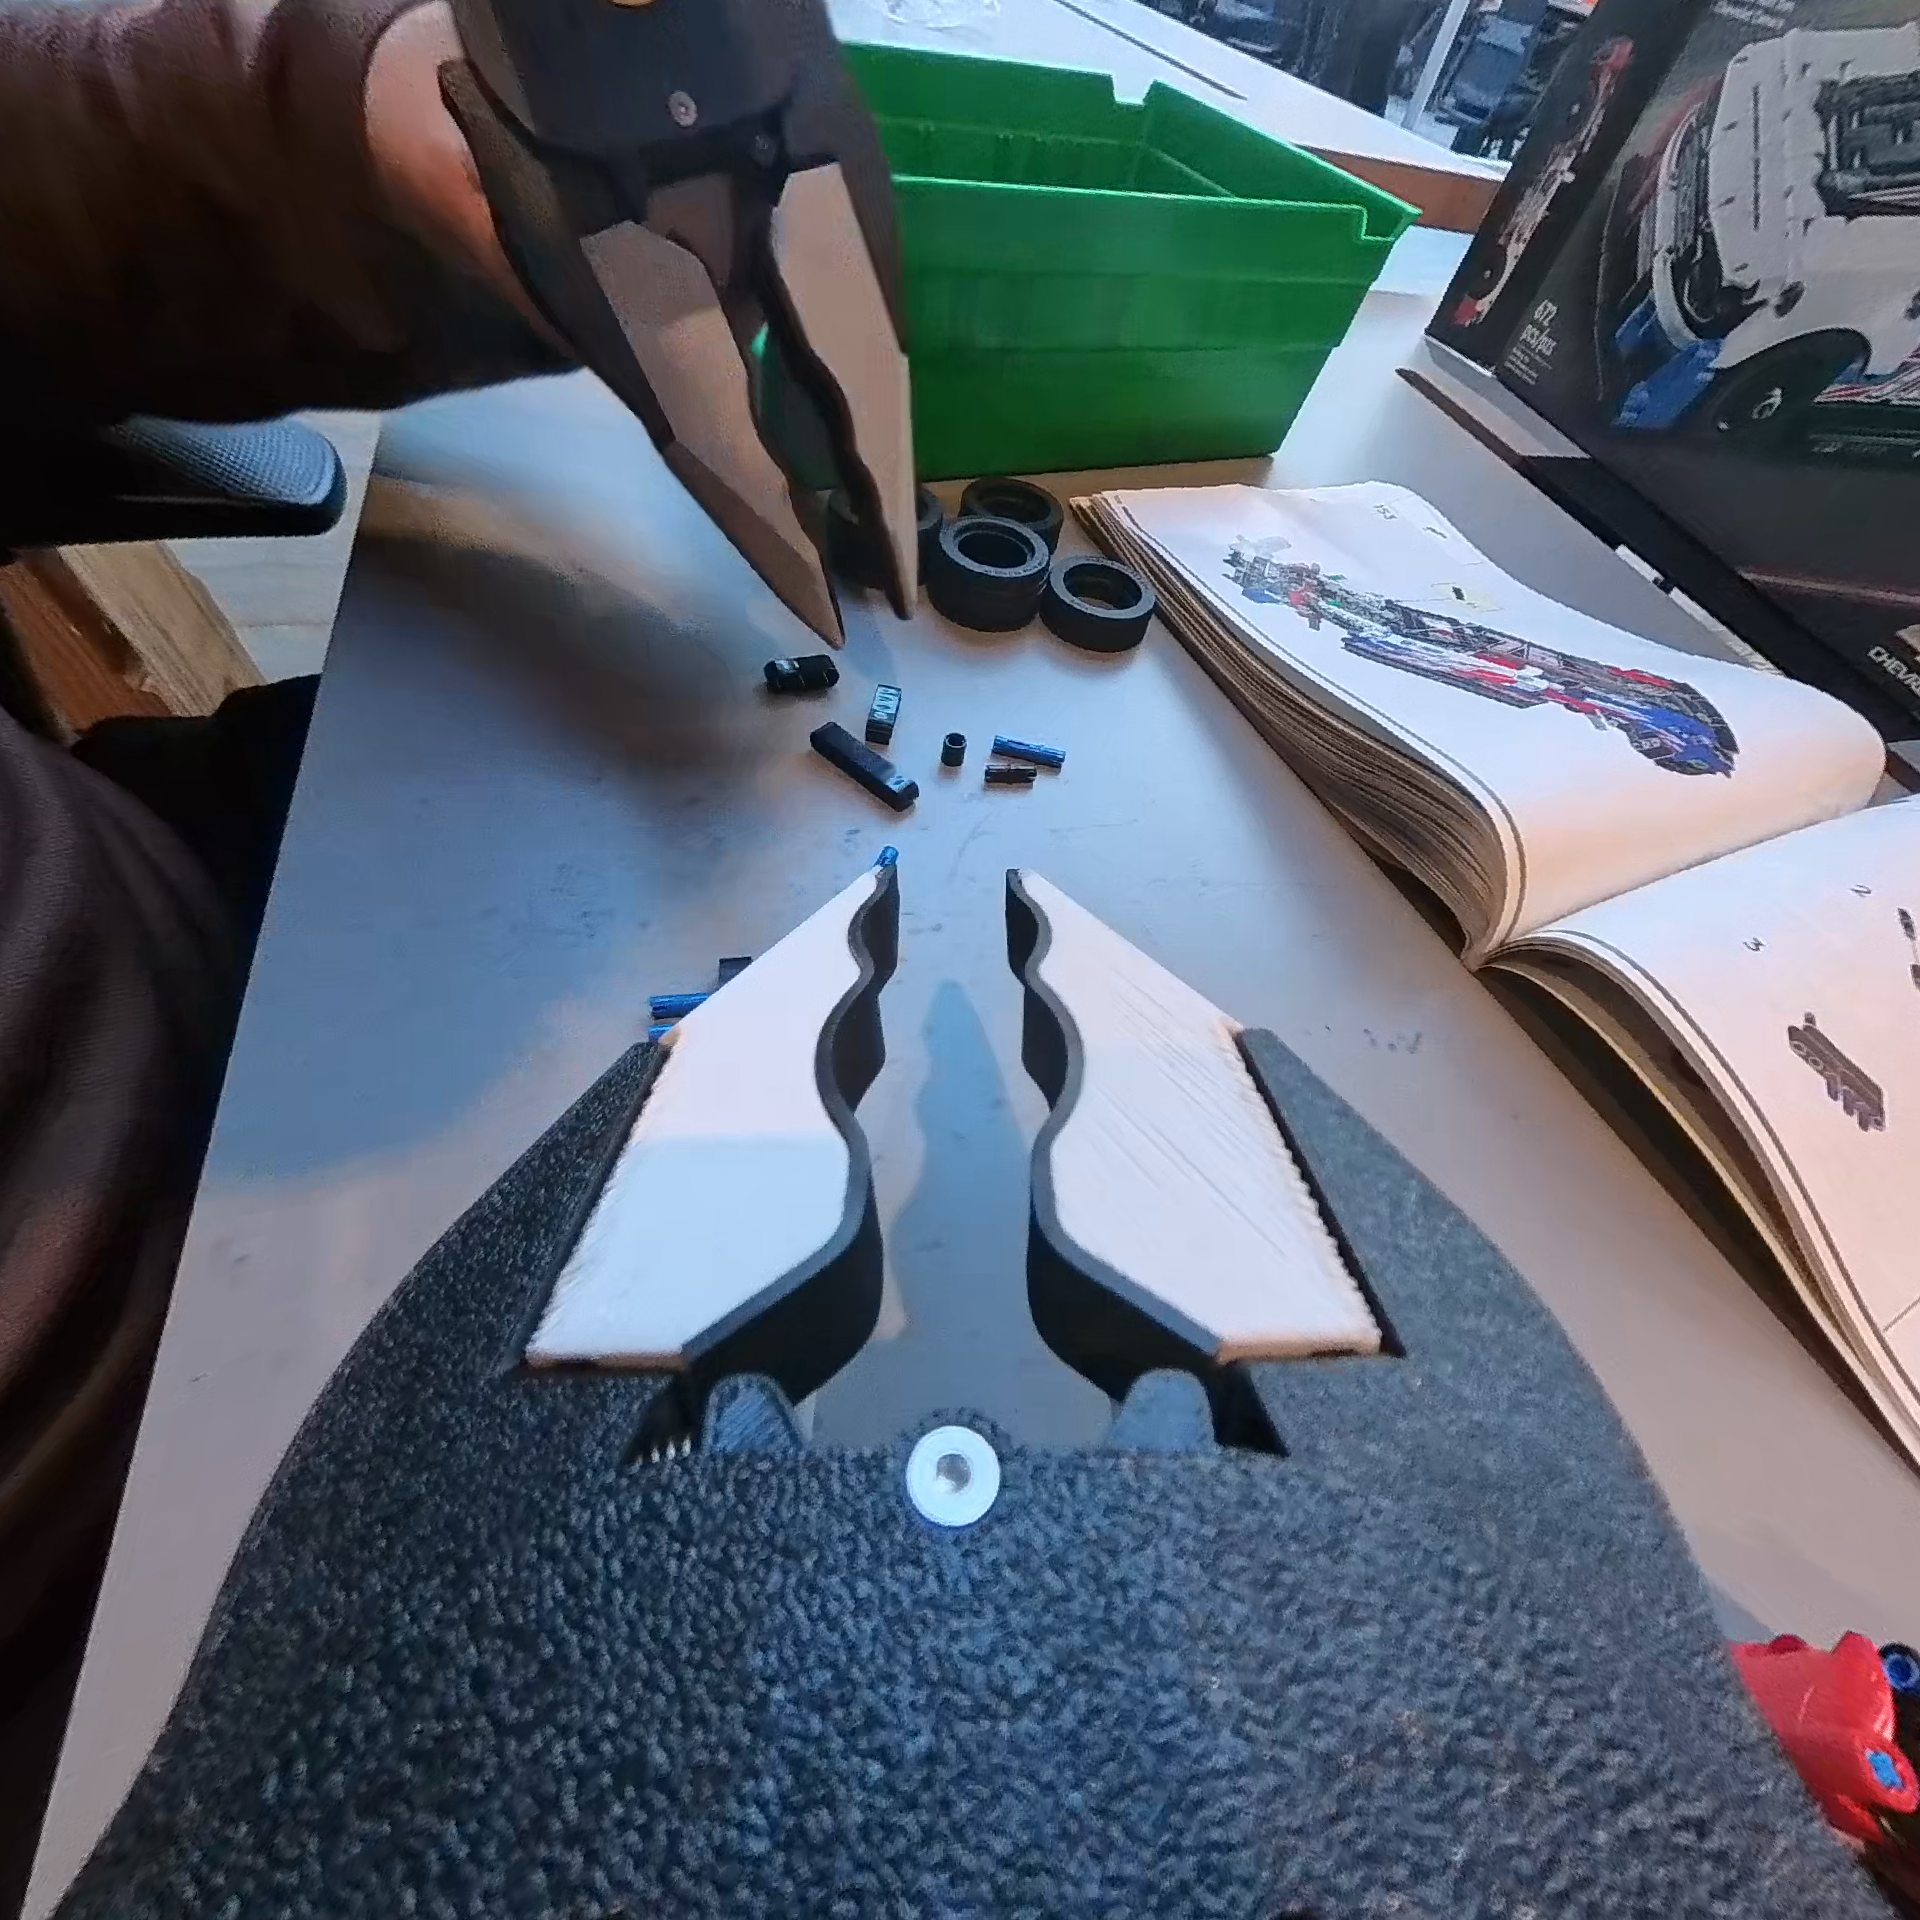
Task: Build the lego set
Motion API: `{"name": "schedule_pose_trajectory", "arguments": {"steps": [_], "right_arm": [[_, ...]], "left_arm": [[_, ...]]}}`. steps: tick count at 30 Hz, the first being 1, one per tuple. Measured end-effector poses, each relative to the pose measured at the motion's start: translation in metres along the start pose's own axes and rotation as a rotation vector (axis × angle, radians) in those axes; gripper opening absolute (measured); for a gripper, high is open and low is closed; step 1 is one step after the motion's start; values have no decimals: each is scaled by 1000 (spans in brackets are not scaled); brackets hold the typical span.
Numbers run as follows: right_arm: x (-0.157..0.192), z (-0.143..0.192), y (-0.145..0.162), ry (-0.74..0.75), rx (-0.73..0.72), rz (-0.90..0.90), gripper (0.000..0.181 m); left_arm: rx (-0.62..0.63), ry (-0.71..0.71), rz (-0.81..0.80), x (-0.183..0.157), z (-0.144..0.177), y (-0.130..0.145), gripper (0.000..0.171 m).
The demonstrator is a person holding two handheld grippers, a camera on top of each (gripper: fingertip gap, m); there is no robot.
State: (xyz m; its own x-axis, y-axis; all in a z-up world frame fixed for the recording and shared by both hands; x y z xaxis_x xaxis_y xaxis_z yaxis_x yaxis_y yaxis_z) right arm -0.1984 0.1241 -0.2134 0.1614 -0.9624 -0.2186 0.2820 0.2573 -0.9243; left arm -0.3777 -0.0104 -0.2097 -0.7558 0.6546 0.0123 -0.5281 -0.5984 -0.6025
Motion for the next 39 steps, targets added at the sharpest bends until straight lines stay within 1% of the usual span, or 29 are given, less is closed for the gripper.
{"name": "schedule_pose_trajectory", "arguments": {"steps": [3,6,7,9,13,17,20,21,24,26,34,39], "right_arm": [[0,0,0,-3,2,-3,20],[0,1,0,-5,-6,-6,20],[0,1,0,-6,-10,-8,20],[-1,2,-1,-7,-15,-13,20],[-1,4,-1,-12,-23,-16,20],[0,6,-1,-20,-33,-20,20],[-1,9,-1,-22,-46,-33,20],[-1,9,-1,-24,-48,-39,20],[-2,11,-1,-24,-52,-46,20],[-1,11,-1,-23,-51,-43,20],[2,13,0,-4,-39,-22,20],[3,15,1,8,-40,-10,19]], "left_arm": [[126,71,-109,5,-6,0,20],[231,108,-155,12,-12,1,25],[250,112,-161,14,-13,0,26],[249,119,-169,13,-13,-6,25],[257,80,-180,13,-14,-15,22],[345,77,-196,18,-22,-15,22],[384,94,-184,22,-24,-19,21],[389,107,-176,23,-25,-20,21],[404,158,-157,23,-26,-21,13],[410,209,-144,19,-28,-21,0],[368,220,9,16,-24,-18,0],[311,164,40,7,-15,-17,0]]}}
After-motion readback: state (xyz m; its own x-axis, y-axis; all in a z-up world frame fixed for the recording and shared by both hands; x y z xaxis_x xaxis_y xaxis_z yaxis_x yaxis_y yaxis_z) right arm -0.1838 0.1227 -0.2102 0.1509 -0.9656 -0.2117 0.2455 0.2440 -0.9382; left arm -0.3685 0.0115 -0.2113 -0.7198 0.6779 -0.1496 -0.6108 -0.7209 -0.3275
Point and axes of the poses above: each gripper's, where its closed fingertips meet, z back along the fingers, y out of its underside, x = y × z across the jaws, the point moved 8 cm from there along z, back along the fingers, and after that the axes turned 14 degrees about y, right-handed, at the moved point
